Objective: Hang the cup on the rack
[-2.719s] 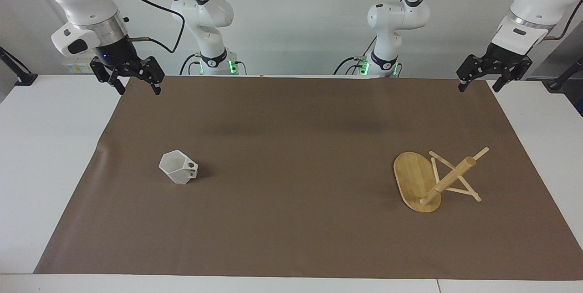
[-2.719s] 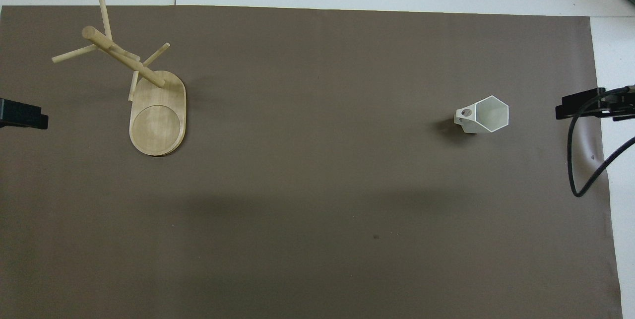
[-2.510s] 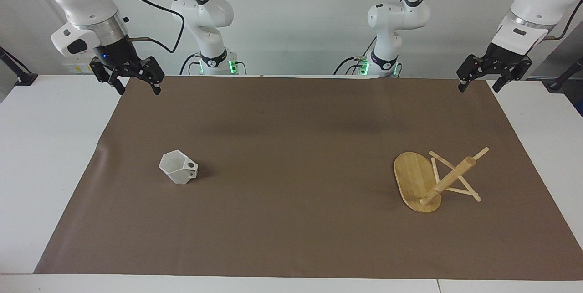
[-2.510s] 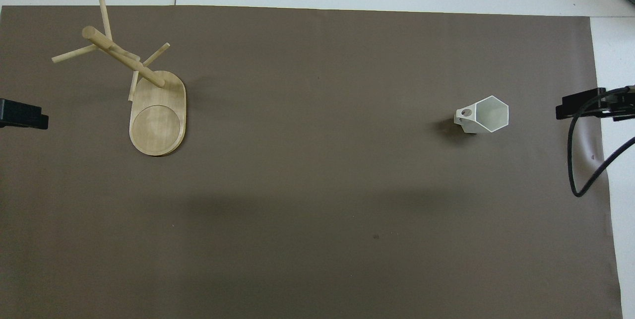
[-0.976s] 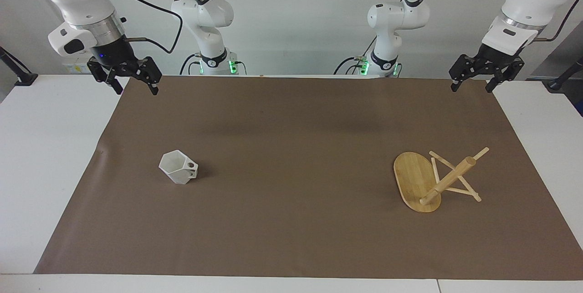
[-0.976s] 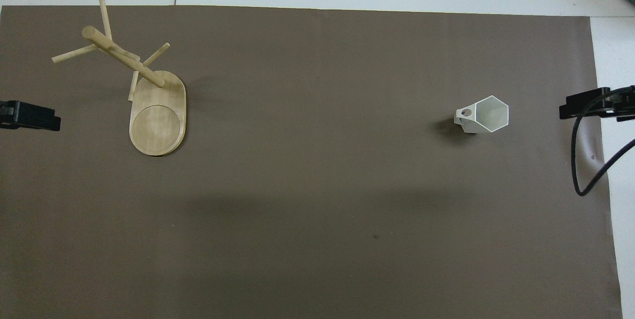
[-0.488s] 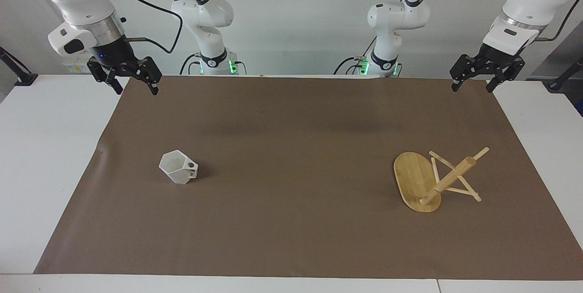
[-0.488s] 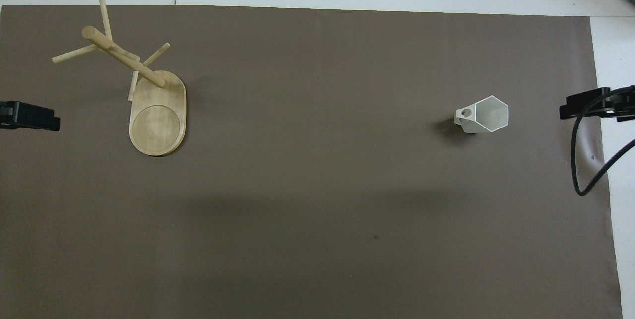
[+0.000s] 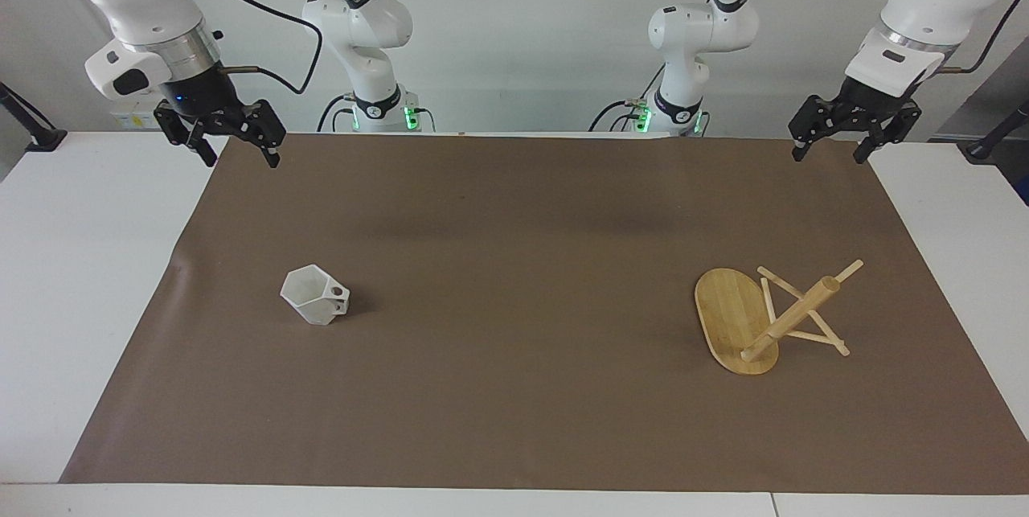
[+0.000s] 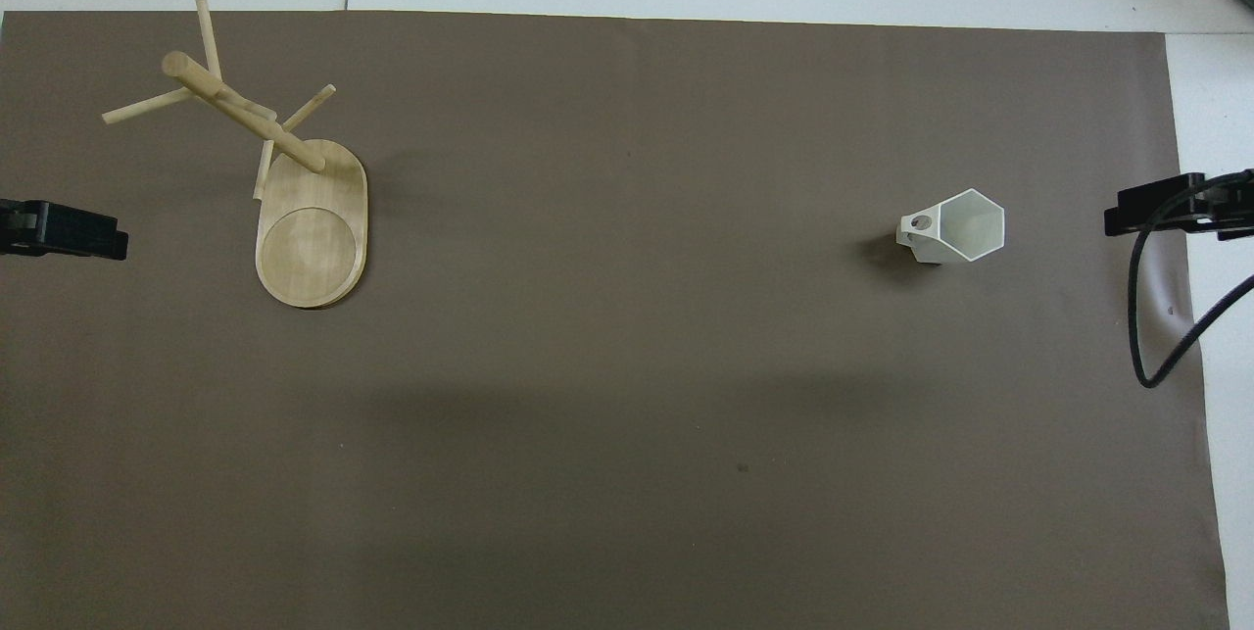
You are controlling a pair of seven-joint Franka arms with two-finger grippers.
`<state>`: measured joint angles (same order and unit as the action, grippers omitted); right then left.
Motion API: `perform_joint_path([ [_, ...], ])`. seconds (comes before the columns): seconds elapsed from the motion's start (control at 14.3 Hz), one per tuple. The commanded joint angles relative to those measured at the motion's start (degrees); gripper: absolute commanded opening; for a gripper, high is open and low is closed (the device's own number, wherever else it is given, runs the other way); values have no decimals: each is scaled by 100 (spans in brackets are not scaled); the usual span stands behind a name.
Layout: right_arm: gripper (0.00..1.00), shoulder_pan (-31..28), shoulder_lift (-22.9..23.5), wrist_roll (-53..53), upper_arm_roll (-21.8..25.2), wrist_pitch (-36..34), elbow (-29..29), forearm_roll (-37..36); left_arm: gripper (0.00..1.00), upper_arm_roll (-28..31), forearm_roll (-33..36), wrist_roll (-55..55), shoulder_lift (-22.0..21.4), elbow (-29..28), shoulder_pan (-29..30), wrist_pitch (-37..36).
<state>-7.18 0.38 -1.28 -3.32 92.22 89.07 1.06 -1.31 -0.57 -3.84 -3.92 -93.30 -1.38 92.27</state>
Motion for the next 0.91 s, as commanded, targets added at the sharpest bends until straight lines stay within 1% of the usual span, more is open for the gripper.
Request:
perform_joint_path([
  [0.0, 100, -38, -99, -74, -20, -72, 76, 61, 100, 61, -66, -38, -153, -197, -65, 45],
  [0.21, 100, -38, -99, -74, -20, -72, 76, 61, 100, 70, -66, -30, -170, -224, 15, 72],
  [0.84, 100, -38, -99, -83, -20, -81, 76, 61, 100, 70, -66, -20, -179, -241, -3, 37],
])
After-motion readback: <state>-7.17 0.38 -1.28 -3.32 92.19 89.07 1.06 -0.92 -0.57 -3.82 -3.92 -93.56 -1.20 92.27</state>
